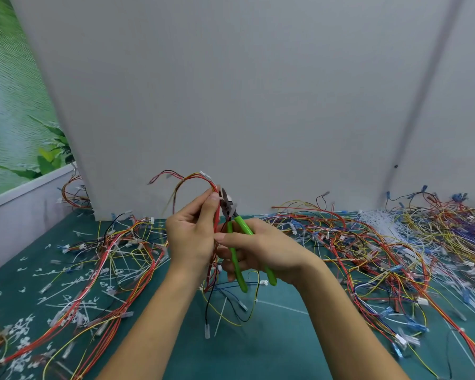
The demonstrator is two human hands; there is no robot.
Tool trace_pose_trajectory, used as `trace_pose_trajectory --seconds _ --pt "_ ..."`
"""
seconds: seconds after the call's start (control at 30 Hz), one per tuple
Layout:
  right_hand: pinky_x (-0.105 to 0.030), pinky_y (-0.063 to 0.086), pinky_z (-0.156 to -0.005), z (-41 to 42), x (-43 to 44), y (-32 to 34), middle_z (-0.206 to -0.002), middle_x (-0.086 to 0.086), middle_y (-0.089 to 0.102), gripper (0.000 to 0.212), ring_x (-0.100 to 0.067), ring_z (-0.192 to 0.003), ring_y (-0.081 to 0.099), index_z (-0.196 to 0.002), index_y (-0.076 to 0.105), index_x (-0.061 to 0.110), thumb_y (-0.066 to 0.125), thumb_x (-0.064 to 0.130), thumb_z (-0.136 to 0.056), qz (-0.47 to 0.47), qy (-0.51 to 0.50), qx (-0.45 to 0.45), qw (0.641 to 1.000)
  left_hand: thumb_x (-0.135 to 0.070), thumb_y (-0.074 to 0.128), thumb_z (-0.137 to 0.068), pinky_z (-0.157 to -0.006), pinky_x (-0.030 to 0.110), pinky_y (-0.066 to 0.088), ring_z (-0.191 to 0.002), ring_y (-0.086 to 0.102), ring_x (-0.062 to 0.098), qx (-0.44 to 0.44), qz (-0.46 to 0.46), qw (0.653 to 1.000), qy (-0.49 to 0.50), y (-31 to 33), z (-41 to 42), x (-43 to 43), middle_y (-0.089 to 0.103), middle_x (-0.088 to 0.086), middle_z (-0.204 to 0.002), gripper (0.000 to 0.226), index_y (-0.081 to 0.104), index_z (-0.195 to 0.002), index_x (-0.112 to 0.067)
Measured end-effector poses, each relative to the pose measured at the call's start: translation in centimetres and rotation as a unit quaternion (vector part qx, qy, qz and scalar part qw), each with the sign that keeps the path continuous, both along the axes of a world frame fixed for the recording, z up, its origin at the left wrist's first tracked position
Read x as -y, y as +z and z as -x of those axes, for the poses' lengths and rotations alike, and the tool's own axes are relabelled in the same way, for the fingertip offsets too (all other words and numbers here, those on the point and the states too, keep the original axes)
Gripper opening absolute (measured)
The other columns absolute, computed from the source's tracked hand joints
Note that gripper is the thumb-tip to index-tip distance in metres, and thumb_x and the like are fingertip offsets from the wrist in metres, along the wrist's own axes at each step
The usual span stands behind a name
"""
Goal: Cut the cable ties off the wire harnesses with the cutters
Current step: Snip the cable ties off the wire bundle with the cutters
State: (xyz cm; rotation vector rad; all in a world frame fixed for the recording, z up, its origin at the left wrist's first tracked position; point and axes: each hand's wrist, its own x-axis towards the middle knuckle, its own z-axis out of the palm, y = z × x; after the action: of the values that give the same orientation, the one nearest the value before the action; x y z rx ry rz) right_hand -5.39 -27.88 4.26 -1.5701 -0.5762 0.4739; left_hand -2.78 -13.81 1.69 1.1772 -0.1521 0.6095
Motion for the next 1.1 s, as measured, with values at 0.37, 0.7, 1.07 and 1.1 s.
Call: trace_pose_trajectory --seconds 0.37,0.7,1.07,1.1 --pt "-0.032 0.052 -0.057 0.0 -0.3 -0.3 -0.070 -0.006 0.043 0.026 -0.018 -0.056 0.046 -0.092 0.055 0.012 0.063 0.034 -0.103 0.015 -0.030 0.036 0.999 -0.014 0.069 -0.094 -0.075 0.033 0.056 -0.082 0.068 0.019 -0.059 0.081 0.993 -0.067 0.4 -0.1 0.1 0.077 0.007 -0.089 0.014 0.083 -0.091 -0.016" --pt "-0.030 0.047 -0.048 0.5 -0.1 0.2 -0.059 0.002 0.038 0.031 -0.017 -0.048 0.041 -0.079 0.053 0.016 0.069 0.032 -0.100 0.019 -0.038 0.006 0.999 -0.050 0.077 -0.073 -0.090 0.032 0.057 -0.104 0.072 0.013 -0.029 -0.004 0.999 -0.035 0.0 -0.6 -1.0 0.078 -0.001 -0.109 0.033 0.081 -0.101 -0.034" --pt "-0.038 0.056 -0.061 0.6 0.2 0.6 -0.069 -0.006 0.052 0.024 -0.024 -0.059 0.053 -0.085 0.058 0.015 0.064 0.031 -0.102 0.034 -0.027 0.017 0.999 -0.047 0.078 -0.071 -0.099 0.040 0.054 -0.111 0.071 0.018 -0.031 0.014 0.998 -0.052 0.3 -0.4 -0.8 0.077 0.004 -0.111 0.034 0.082 -0.099 -0.029" --pt "-0.040 0.058 -0.063 0.6 0.2 0.7 -0.072 -0.008 0.053 0.024 -0.025 -0.061 0.055 -0.088 0.057 0.013 0.063 0.031 -0.103 0.039 -0.027 0.021 0.999 -0.049 0.077 -0.071 -0.098 0.039 0.055 -0.110 0.071 0.018 -0.028 0.006 0.999 -0.045 0.3 -0.4 -0.8 0.078 0.003 -0.109 0.033 0.082 -0.099 -0.032"
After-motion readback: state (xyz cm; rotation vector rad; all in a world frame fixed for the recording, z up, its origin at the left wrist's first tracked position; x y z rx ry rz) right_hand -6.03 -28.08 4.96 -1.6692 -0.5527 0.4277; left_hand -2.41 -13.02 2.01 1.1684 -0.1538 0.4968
